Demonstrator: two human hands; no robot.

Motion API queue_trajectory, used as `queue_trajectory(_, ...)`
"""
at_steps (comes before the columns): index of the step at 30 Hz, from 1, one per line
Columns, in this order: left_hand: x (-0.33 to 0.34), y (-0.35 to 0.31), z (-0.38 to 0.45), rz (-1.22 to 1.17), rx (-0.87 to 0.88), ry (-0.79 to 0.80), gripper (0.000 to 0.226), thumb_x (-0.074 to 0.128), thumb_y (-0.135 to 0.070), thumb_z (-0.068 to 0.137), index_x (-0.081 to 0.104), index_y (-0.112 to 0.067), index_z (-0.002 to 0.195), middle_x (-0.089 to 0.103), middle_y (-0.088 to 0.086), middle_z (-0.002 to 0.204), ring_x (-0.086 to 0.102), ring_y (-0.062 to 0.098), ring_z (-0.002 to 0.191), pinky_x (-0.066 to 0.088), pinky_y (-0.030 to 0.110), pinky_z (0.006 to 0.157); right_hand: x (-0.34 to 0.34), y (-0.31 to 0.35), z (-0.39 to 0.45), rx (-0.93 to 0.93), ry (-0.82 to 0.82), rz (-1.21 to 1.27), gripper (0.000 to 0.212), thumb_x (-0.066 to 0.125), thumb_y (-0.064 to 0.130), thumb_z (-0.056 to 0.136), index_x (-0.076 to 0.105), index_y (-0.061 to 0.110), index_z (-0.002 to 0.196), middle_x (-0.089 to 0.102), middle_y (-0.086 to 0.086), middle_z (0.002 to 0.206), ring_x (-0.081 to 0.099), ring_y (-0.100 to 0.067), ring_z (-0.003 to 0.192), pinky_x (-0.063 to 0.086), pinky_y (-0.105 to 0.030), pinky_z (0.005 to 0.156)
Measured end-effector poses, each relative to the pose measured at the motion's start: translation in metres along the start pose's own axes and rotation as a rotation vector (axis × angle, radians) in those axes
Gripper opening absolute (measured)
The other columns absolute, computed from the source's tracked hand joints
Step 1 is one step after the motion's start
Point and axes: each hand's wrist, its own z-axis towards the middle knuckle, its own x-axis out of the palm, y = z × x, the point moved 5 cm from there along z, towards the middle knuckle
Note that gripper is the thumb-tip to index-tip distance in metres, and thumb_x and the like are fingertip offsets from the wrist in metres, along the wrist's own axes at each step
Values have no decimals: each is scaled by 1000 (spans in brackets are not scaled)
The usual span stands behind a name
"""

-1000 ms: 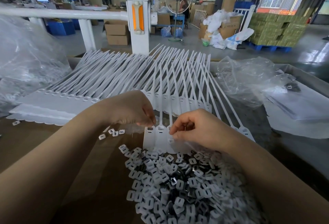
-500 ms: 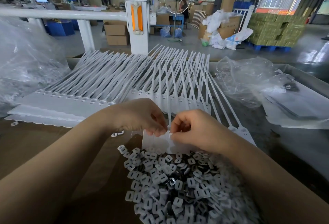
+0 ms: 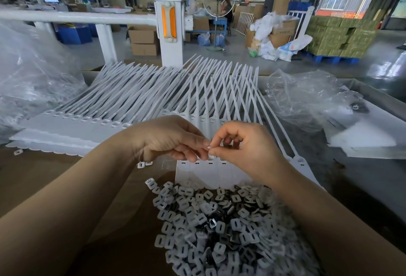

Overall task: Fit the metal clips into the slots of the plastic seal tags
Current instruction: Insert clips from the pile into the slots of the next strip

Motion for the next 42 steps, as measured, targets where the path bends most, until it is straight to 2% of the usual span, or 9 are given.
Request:
queue_trajectory(3, -2, -2, 0, 37, 11, -41, 30, 78, -33, 64, 76, -12, 86, 75, 3, 81, 65, 5, 62, 48, 14, 58, 0, 0, 0, 10, 28, -21, 24, 86, 20, 72, 66, 30, 79, 64, 26, 76, 57, 2, 72, 45, -12, 64)
queue_trajectory(9, -16, -3, -4, 128, 3, -134, 28, 80, -34, 60, 77, -16, 81, 76, 2, 79, 67, 5, 64, 50, 12, 55, 7, -13, 1, 76, 111, -104, 15, 77, 21, 82, 65, 29, 84, 68, 9, 82, 63, -4, 77, 54, -21, 71)
queue_trajectory(13, -27, 4, -3, 284, -35, -200, 6, 76, -23, 81, 75, -18, 83, 76, -2, 77, 69, 5, 66, 48, 12, 53, 16, -20, -2, 127, 243, -162, 9, 73, 27, 86, 65, 31, 87, 67, 13, 84, 62, 2, 79, 54, -18, 74)
queue_trajectory(17, -33, 8, -1, 424, -59, -272, 5, 71, -19, 88, 74, -16, 85, 76, -4, 73, 67, 2, 61, 46, 10, 52, 17, -20, -3, 143, 275, -151, 6, 72, 28, 88, 66, 29, 88, 66, 15, 83, 60, 5, 80, 48, -9, 68)
queue_trajectory(20, -29, 8, 0, 541, -46, -280, 8, 73, -24, 86, 75, -19, 80, 74, -5, 70, 68, 1, 61, 45, 12, 59, 16, -20, -4, 156, 282, -154, 6, 71, 28, 89, 66, 29, 88, 66, 15, 83, 60, 5, 80, 47, -9, 67)
queue_trajectory(23, -27, 10, 1, 553, -57, -278, 9, 75, -24, 84, 76, -15, 80, 74, -1, 69, 69, 3, 61, 46, 8, 54, 17, -20, -4, 162, 290, -154, 6, 70, 28, 89, 65, 30, 88, 66, 15, 83, 60, 6, 80, 46, -8, 67)
queue_trajectory(29, -27, 9, 0, 621, -46, -254, 10, 75, -26, 83, 77, -16, 83, 75, -8, 71, 71, 2, 65, 49, 22, 72, 17, -21, -4, 172, 289, -159, 6, 70, 29, 90, 64, 31, 90, 65, 15, 86, 60, 6, 81, 47, -8, 68)
queue_trajectory(36, -29, 14, 4, 608, -64, -241, 16, 76, -29, 81, 76, -14, 85, 74, -8, 71, 70, 1, 65, 45, 16, 66, 17, -23, -4, 191, 290, -158, 9, 69, 33, 89, 61, 36, 91, 64, 15, 87, 60, 7, 81, 48, -12, 67)
queue_trajectory(42, -28, 18, 5, 605, -105, -225, 21, 77, -30, 81, 73, -12, 89, 74, 7, 88, 69, 16, 79, 47, 22, 67, 18, -25, -3, 200, 290, -165, 8, 69, 35, 89, 61, 36, 91, 65, 15, 87, 61, 6, 80, 50, -15, 68)
